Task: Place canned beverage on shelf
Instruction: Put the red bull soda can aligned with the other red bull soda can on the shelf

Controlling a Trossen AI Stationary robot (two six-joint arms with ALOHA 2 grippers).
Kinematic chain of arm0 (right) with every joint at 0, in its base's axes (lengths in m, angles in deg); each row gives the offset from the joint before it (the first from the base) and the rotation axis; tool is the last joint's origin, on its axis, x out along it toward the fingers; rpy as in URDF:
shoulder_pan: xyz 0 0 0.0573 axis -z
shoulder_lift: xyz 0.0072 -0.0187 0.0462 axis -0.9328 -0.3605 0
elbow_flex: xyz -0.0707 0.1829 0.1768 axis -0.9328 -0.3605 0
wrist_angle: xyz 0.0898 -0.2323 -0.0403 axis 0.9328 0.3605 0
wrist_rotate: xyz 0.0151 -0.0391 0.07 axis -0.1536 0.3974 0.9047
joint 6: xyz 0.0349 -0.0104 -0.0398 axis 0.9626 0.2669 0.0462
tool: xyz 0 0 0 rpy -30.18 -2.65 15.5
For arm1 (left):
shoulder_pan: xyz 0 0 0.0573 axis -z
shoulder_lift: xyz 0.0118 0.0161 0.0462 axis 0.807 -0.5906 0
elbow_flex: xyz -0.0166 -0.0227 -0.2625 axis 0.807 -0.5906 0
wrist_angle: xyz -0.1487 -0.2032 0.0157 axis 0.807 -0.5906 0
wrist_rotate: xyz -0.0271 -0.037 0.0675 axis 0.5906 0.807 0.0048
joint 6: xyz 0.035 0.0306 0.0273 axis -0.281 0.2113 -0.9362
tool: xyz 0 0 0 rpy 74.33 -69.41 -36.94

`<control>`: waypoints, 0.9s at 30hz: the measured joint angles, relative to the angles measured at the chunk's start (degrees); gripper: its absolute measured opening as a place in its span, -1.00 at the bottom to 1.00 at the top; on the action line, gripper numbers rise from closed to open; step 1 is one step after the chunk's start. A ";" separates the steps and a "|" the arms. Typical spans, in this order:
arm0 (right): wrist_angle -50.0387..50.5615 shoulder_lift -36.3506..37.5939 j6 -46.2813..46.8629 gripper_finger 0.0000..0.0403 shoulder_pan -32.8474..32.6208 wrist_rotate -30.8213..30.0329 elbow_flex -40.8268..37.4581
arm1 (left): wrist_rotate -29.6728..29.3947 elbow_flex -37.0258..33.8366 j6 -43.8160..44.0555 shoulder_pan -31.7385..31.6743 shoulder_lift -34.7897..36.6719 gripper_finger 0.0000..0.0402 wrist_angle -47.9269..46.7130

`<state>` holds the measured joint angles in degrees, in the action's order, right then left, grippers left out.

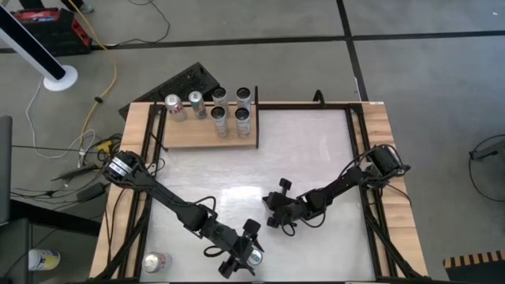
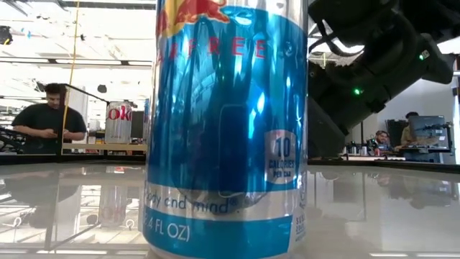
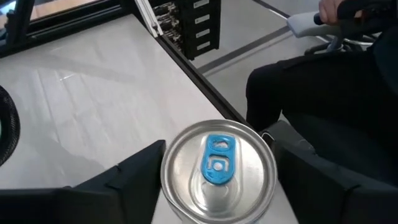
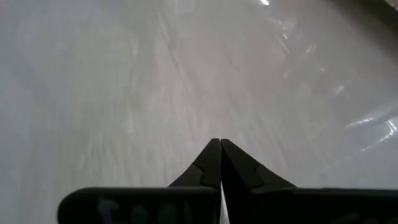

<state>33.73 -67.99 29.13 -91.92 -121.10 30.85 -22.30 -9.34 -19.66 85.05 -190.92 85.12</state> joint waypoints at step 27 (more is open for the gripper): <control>1.90 0.00 -0.46 -0.87 -0.18 -0.11 0.00 | -12.81 2.91 -5.83 -8.93 32.34 0.10 -35.70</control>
<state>35.63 -67.99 28.67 -92.10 -121.21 30.85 -35.11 -6.43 -25.49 76.12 -158.58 49.43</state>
